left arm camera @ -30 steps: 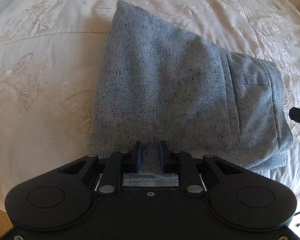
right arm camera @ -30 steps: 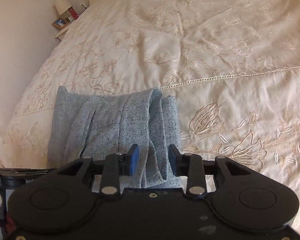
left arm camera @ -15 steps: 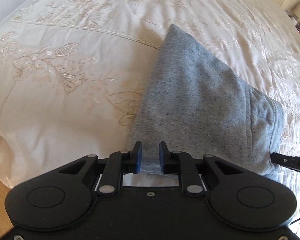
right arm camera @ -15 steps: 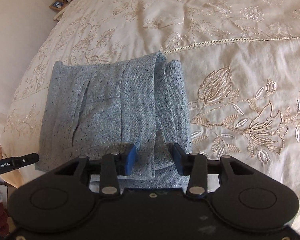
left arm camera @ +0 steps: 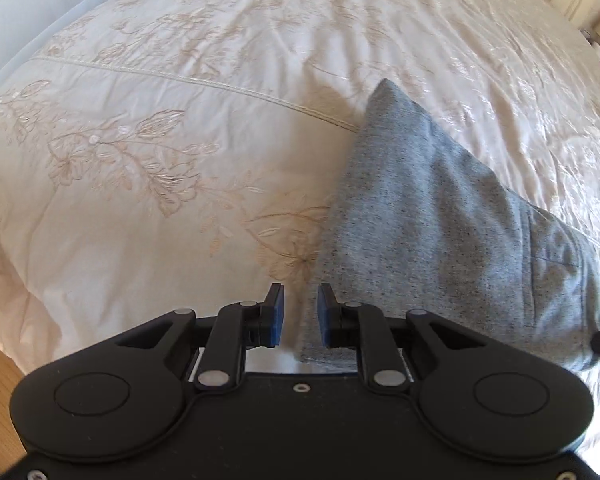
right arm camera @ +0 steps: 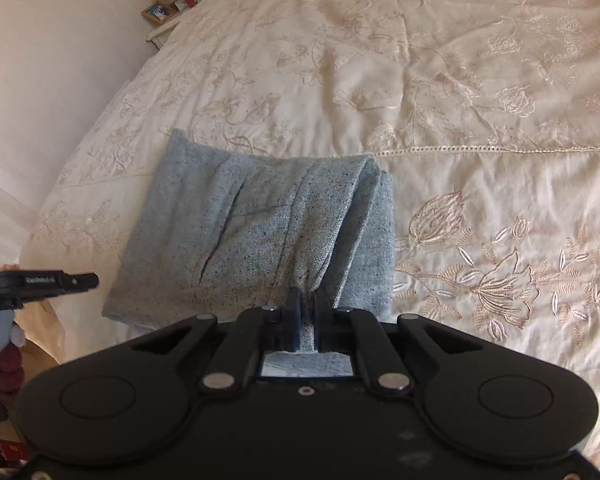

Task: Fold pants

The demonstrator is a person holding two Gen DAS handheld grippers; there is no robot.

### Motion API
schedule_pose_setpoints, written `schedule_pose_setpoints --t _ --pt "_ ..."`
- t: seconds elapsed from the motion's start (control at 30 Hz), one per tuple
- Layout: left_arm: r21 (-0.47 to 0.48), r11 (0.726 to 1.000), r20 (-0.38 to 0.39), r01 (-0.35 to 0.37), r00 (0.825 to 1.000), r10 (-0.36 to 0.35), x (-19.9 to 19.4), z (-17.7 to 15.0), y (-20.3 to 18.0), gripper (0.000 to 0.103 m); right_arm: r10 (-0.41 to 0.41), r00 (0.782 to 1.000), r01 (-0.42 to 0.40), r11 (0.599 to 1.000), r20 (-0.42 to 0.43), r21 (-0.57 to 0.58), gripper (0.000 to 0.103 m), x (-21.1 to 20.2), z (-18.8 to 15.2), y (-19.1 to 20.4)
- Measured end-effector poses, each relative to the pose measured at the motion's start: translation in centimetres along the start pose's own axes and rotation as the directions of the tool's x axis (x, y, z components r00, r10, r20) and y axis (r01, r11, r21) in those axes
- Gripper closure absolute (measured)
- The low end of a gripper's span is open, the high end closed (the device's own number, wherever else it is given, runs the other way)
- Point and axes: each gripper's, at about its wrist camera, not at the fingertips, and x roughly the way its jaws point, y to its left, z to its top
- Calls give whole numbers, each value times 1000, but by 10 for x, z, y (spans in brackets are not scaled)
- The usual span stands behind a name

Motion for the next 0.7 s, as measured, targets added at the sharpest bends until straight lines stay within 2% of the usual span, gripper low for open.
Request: schedule_pose_setpoints --t 0.07,0.13,0.23,0.3,0.47,0.7 --pt "36 999 -28 14 1000 -13 8 -1 -14 78 -28 998 29 999 -50 33 96 20 -7 -6" --pt "75 997 -69 16 998 -11 18 -2 -25 78 -38 998 39 998 -51 38 95 23 -7 -4" --pt "154 988 -170 -16 985 42 40 -6 -37 78 -44 998 43 999 -43 -12 92 19 -3 4" --pt "192 981 -212 -27 975 69 47 -7 -41 78 -41 998 40 999 -49 -15 86 17 -3 3" --pt "180 983 -229 -23 971 64 27 12 -41 78 -84 996 84 997 -6 2 85 2 8 -3" --pt "217 976 -164 -18 985 55 12 60 -62 77 -71 993 70 997 96 5 85 -5 39 6"
